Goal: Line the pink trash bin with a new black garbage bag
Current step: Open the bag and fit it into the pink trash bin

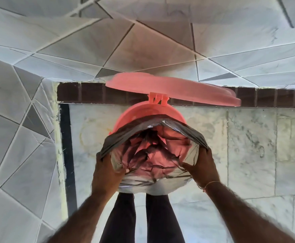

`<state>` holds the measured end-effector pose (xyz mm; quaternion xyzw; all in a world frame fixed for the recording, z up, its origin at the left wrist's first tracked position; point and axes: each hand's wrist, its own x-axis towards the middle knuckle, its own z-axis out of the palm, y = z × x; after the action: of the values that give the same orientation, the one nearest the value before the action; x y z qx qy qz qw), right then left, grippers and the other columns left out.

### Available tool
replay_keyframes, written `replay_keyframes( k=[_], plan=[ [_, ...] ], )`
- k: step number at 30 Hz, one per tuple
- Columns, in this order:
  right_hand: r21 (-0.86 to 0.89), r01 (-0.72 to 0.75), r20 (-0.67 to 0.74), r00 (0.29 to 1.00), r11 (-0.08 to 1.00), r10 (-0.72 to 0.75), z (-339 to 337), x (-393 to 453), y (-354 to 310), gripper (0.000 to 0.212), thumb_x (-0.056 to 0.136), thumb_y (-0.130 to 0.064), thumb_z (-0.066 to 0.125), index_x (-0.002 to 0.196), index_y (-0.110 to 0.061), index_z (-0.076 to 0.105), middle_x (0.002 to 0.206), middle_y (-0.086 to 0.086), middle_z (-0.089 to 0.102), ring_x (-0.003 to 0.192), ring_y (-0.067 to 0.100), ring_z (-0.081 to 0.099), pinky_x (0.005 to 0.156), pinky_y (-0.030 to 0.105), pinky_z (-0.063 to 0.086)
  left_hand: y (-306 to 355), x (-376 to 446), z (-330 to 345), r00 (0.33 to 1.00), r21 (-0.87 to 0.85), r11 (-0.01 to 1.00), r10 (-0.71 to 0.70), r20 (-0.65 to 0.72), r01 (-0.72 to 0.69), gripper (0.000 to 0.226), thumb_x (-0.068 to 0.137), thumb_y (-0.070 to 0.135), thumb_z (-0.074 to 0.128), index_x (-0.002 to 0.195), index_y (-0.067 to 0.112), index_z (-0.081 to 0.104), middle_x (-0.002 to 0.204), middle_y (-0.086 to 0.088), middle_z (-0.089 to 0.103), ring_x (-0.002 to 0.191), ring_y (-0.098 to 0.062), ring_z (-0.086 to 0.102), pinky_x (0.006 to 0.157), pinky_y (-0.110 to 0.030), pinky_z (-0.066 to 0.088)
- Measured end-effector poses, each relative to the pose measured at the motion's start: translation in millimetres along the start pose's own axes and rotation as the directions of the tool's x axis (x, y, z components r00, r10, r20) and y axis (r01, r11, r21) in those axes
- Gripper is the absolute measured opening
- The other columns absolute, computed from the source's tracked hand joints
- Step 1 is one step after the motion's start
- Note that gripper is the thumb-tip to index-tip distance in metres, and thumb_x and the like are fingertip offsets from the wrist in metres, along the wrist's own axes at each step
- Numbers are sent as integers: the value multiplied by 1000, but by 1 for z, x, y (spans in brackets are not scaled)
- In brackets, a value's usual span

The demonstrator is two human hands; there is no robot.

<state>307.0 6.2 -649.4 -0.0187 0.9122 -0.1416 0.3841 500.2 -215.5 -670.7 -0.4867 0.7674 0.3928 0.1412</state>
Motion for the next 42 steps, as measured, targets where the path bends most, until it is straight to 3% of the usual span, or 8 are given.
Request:
replay_keyframes(
  k=[5, 14, 24, 30, 33, 36, 39, 42],
  plan=[
    [-49, 16, 33, 999, 999, -14, 12, 7, 11, 108, 48, -39, 90, 138, -13, 37, 142, 11, 40, 128, 33, 44, 102, 44, 45, -22, 8, -3, 999, 55, 998, 19, 46, -22, 110, 47, 38, 92, 139, 26, 32, 133, -4, 44, 122, -24, 47, 99, -41, 49],
    [-39, 52, -146, 988, 998, -57, 12, 47, 18, 82, 62, -22, 84, 133, -13, 44, 135, 15, 43, 119, 39, 50, 96, 41, 45, -48, 54, -5, 991, 181, 976, 130, -16, -125, 93, 53, 37, 91, 131, 17, 45, 129, -9, 51, 120, -26, 48, 94, -43, 54],
    [-109, 166, -12, 986, 980, -168, -17, 82, -7, 57, 75, -16, 55, 131, -9, 51, 125, 21, 57, 122, 36, 47, 101, 32, 39, -6, 118, -44, 972, 302, 927, 188, 141, -222, 46, 75, -5, 60, 119, 8, 62, 107, -20, 59, 99, -40, 61, 83, -40, 50],
    [-97, -130, 61, 989, 987, 136, -41, 103, -41, 28, 83, -29, 56, 89, -6, 69, 96, 20, 70, 91, 34, 64, 72, 30, 44, 59, 143, -68, 908, 443, 892, -111, 403, -88, 31, 82, 18, 56, 109, 11, 70, 97, -16, 69, 72, -26, 57, 60, -28, 43],
    [154, -277, 136, 957, 948, 258, -44, 109, -54, 25, 81, -35, 63, 73, -12, 58, 61, 7, 54, 53, 21, 48, 46, 20, 38, 80, 149, -67, 921, 363, 928, -209, 329, 81, 25, 81, 23, 55, 72, 1, 63, 60, -14, 58, 50, -26, 51, 45, -23, 35],
    [370, -318, 209, 944, 873, 255, -43, 108, -69, 29, 87, -25, 64, 62, -15, 51, 36, -4, 43, 29, 8, 36, 31, 11, 23, 91, 150, -59, 969, 311, 950, -100, 226, 25, 35, 73, 33, 47, 67, 0, 60, 70, -22, 65, 55, -31, 58, 47, -27, 40],
    [478, -273, 112, 962, 835, 250, -32, 108, -81, 29, 77, -36, 70, 64, -12, 61, 49, 5, 58, 41, 16, 53, 41, 22, 46, 95, 144, -43, 989, 303, 953, -17, 146, -29, 41, 86, 32, 46, 86, -4, 66, 93, -25, 68, 85, -40, 64, 65, -33, 45],
    [314, -114, -101, 983, 943, 152, -21, 109, -85, 45, 71, -49, 64, 91, -9, 72, 96, 10, 72, 89, 28, 67, 86, 43, 55, 96, 132, -25, 995, 281, 957, 50, 81, -71, 46, 87, 36, 40, 108, 3, 65, 113, -23, 66, 103, -40, 61, 86, -39, 48]
  ],
)
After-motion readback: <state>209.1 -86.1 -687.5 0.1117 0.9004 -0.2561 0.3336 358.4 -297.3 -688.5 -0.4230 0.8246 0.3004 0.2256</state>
